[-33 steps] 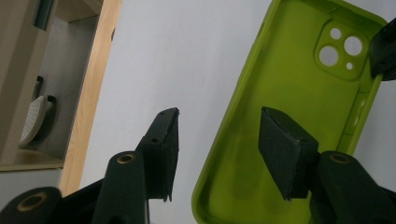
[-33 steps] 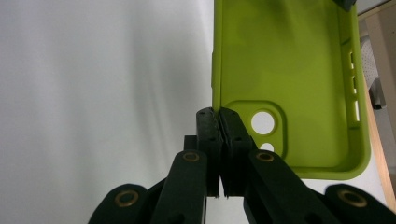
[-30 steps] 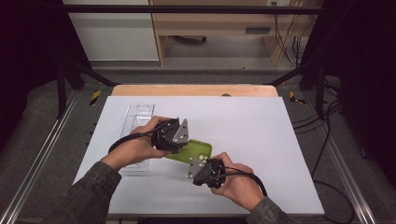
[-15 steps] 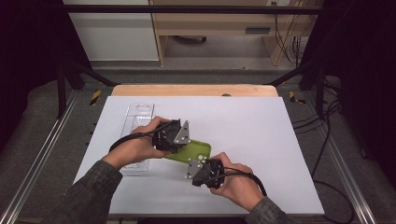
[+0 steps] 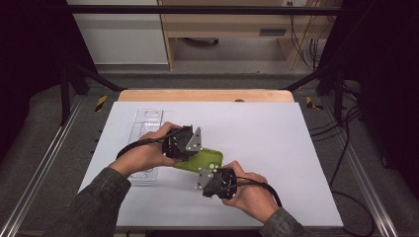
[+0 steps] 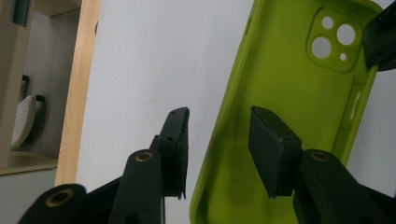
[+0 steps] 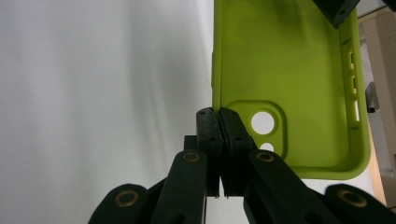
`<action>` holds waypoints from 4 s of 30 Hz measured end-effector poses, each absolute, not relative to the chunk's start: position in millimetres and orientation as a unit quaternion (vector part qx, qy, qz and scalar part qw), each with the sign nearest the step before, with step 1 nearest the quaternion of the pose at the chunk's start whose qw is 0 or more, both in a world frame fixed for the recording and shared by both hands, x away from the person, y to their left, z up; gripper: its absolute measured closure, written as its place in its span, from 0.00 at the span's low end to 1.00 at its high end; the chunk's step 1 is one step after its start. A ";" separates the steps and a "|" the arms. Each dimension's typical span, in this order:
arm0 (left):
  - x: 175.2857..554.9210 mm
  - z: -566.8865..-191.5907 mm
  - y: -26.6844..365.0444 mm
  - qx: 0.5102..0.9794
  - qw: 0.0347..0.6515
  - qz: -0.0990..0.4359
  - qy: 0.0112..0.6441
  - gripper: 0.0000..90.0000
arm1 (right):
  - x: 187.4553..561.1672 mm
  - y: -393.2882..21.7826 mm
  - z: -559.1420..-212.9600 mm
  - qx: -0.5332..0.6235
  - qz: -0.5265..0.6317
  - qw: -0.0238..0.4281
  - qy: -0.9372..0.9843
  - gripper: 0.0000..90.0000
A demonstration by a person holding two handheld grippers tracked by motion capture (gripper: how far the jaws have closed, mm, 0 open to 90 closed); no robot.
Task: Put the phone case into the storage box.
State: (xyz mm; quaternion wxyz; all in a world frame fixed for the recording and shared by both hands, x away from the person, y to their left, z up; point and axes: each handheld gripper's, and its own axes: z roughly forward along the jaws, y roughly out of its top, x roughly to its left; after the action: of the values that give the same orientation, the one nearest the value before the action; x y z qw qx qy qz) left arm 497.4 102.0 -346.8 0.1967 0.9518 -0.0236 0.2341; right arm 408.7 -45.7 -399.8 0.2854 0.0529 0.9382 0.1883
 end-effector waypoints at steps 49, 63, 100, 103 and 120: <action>494.6 -349.0 90.1 0.955 0.158 0.240 -0.069 0.96 | 407.7 -41.9 -400.6 0.044 0.184 0.287 0.939 0.98; 494.5 -349.3 90.9 0.955 0.155 0.241 -0.070 0.97 | 408.2 -43.3 -400.4 0.038 0.188 0.289 0.938 0.97; 496.4 -354.0 95.4 0.953 0.157 0.253 -0.060 0.97 | 398.9 -58.0 -390.8 0.064 0.244 0.305 0.919 0.61; 497.8 -354.3 97.1 0.952 0.157 0.258 -0.053 0.97 | 399.6 -62.9 -388.1 0.082 0.253 0.304 0.915 0.48; 501.5 -351.9 109.3 0.943 0.162 0.288 -0.029 0.97 | 414.0 -107.5 -375.9 0.159 0.328 0.293 0.884 0.10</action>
State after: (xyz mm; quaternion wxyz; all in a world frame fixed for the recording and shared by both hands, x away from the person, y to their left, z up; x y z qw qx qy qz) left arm 501.5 109.3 -351.9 0.1621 0.9433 -0.0293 0.2882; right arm 414.0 -107.5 -375.9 0.2931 0.1592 0.8839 0.3277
